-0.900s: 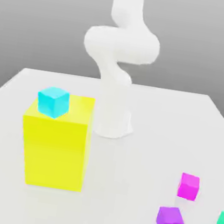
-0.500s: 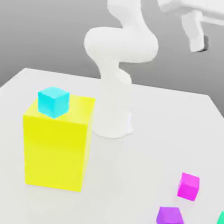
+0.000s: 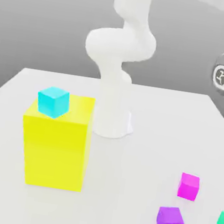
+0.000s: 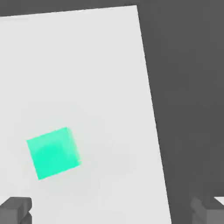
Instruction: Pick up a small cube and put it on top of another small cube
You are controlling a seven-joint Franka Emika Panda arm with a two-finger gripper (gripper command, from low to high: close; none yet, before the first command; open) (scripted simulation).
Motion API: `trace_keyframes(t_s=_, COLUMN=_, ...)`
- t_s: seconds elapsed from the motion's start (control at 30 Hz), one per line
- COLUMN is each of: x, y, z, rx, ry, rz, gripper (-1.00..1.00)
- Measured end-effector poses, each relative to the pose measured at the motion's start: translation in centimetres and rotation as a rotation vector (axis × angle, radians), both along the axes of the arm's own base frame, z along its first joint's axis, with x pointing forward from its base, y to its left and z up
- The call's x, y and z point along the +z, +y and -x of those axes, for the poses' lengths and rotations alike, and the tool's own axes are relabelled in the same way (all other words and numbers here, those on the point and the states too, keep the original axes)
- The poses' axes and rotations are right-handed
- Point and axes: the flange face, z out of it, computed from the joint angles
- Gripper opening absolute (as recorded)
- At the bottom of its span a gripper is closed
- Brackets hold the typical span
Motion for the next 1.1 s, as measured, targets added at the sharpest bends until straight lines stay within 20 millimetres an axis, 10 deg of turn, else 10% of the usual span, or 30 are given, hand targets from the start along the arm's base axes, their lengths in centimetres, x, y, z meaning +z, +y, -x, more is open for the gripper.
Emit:
trace_keyframes(t_s=0.23, x=-11.0, y=2.3, z=2.6, rx=0.18, ry=0.029, rz=0.077, gripper=0.0)
trace_keyframes(t_s=0.27, x=-11.8, y=2.2, z=2.6, rx=0.181, ry=0.03, rz=0.078, gripper=-1.0)
trace_keyframes(t_s=0.47, x=-12.3, y=2.2, z=2.7, rx=0.182, ry=0.031, rz=0.079, gripper=-1.0)
trace_keyframes(t_s=0.8, x=-2.5, y=-0.4, z=5.0, rx=0.451, ry=-0.014, rz=0.119, gripper=-1.0)
trace_keyframes(t_s=1.1, x=-0.1, y=-5.7, z=12.1, rx=1.031, ry=-0.02, rz=0.114, gripper=-1.0)
